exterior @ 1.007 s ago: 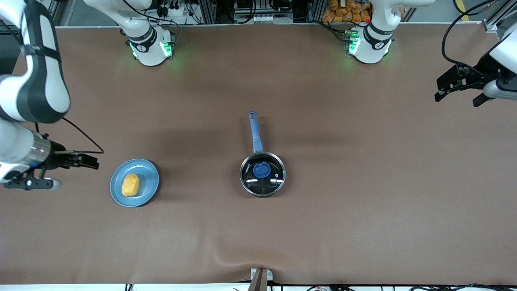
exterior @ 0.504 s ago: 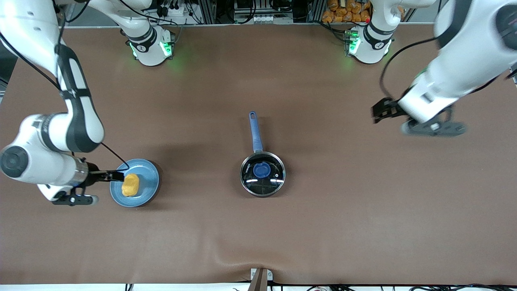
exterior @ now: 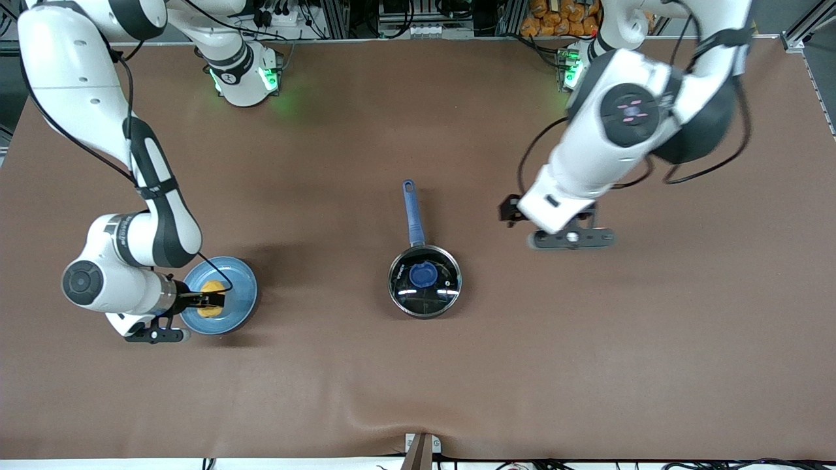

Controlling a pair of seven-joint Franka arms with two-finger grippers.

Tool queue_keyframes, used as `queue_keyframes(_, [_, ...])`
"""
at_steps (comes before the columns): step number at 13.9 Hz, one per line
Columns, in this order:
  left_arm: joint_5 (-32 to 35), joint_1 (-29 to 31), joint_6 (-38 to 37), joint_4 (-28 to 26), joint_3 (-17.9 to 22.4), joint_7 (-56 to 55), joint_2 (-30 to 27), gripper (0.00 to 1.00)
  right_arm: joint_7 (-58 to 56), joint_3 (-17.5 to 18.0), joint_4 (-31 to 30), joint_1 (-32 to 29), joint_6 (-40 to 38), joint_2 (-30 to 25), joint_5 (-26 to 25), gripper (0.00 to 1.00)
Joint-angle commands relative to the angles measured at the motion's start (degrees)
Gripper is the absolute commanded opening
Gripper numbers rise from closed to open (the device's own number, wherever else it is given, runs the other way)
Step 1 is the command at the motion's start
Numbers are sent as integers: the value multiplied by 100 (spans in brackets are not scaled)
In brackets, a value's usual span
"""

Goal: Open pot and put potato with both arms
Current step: 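Grasp the potato with the right gripper while the left gripper grasps the lid knob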

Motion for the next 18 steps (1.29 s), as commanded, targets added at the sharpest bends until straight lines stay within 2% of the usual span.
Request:
queue_keyframes(1, [27, -342, 217, 623, 36, -663, 595, 100, 9, 3, -15, 17, 157, 122, 33, 100])
queue_keyframes(3, [36, -623, 602, 782, 70, -1068, 955, 100, 17, 3, -15, 17, 131, 123, 33, 100])
queue_keyframes(4, [44, -781, 883, 826, 97, -1331, 1122, 100, 9, 3, -15, 17, 104, 123, 33, 93])
queue_keyframes(6, [280, -1027, 1271, 879, 158, -1684, 1378, 100, 35, 3, -33, 34, 60, 123, 42, 49])
queue_keyframes(7, [343, -1124, 1438, 992, 193, -1868, 1570, 100, 35, 3, -33, 34, 17, 114, 42, 34])
queue_keyframes(8, [422, -1256, 1570, 1150, 246, -2070, 1790, 100, 35, 3, -24, 34, 16, 114, 42, 26])
queue_keyframes(10, [493, -1702, 1868, 1493, 710, -2457, 2212, 100, 26, 3, -15, 25, 34, 105, 42, 22])
queue_keyframes(12, [484, -2169, 2229, 1503, 1229, -2599, 2442, 100, 26, 3, 11, 34, 34, 88, 51, 18])
queue_keyframes(18, [475, -2224, 2749, 1512, 1310, -2617, 2723, 100, 0, 21, 196, 78, 34, 26, 60, 17])
